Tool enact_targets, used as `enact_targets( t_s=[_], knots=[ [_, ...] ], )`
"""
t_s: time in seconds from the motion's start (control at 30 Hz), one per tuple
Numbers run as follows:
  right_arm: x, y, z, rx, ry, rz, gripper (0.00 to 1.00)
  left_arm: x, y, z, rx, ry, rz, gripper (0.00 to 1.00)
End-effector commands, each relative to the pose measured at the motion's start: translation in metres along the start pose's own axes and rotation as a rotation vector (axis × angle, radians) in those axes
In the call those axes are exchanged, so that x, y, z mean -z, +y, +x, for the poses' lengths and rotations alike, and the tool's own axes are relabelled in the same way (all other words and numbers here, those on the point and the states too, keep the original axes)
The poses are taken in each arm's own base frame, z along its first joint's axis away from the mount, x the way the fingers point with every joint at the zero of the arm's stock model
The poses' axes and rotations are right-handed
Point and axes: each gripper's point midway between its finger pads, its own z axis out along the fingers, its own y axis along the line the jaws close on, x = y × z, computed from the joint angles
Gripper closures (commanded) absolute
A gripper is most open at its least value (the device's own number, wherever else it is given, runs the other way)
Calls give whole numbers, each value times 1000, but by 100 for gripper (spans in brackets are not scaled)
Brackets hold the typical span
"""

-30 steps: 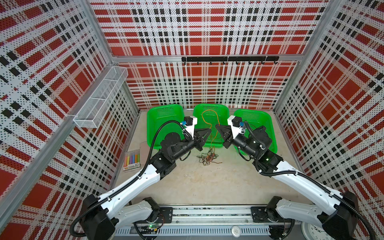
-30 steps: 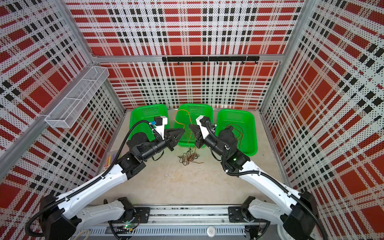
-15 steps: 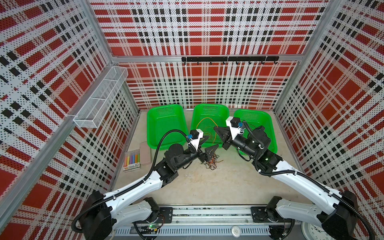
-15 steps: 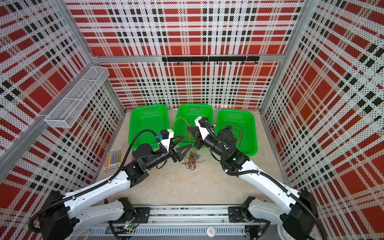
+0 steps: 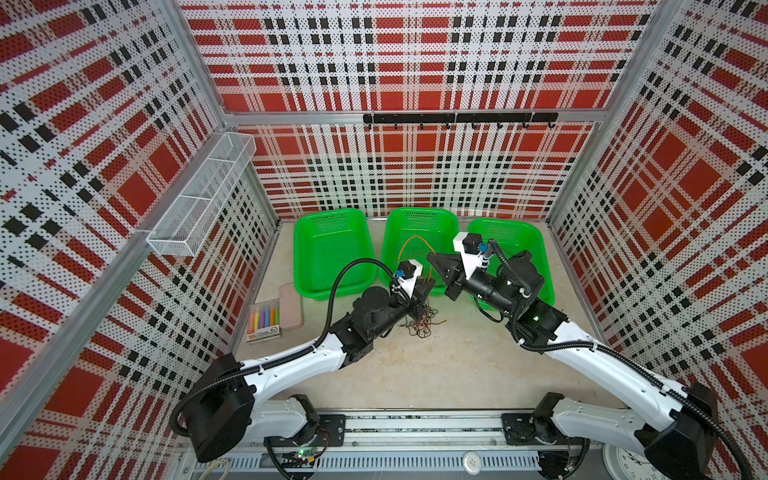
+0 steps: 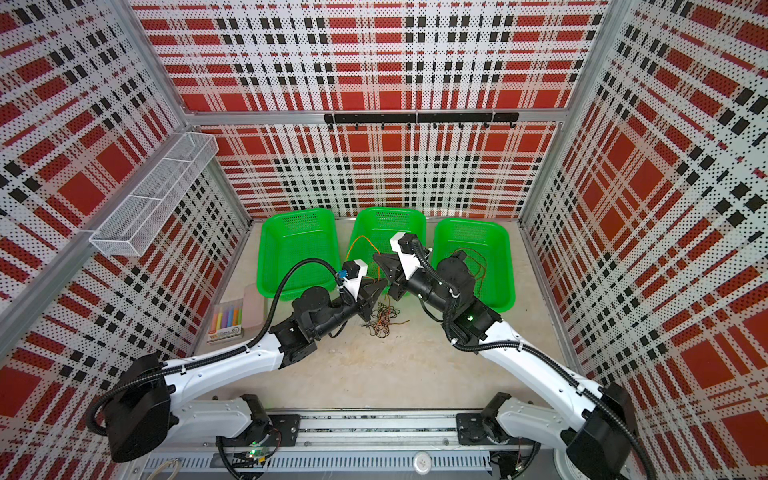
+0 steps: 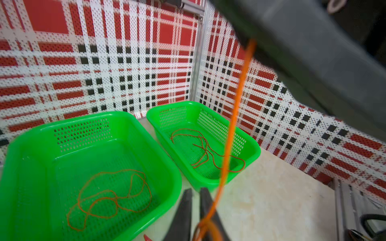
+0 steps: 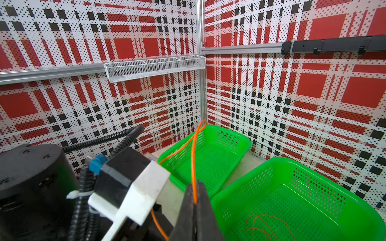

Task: Untangle and sort cables by color
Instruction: Untie the cable.

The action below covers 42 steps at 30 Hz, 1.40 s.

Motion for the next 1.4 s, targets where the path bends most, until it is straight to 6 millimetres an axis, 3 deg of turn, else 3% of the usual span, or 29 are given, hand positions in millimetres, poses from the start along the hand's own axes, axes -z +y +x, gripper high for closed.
enact_targets(
  t_s=[0.0,0.13,0.2,0.3,0.4,0.57,0.67,0.77,1.1,1.37],
  knots=[
    [9,-4,-10,11,-25,25,100,1,-9,-38,-11,-102,25,100],
    [19,-19,-5,-17,-37,95,73,8,-16,-60,-11,-151,44,100],
    [26,-26,-1,-22,-44,122,66,13,-18,-72,-8,-180,46,100],
    [36,-34,13,-27,-29,165,45,19,-23,-92,-4,-225,54,100],
    [46,-39,37,-39,13,195,37,22,-27,-109,0,-257,54,100],
    [61,-39,79,-71,69,198,35,24,-32,-127,1,-287,56,100],
    [65,-32,111,-83,114,150,36,24,-33,-137,-9,-300,56,100],
    [66,-22,131,-89,124,85,36,25,-37,-147,-27,-309,67,100],
    [68,-22,160,-65,159,73,39,28,-48,-162,-70,-299,117,100],
    [55,5,162,-97,146,-114,40,27,-53,-165,-85,-291,137,100]
  ],
)
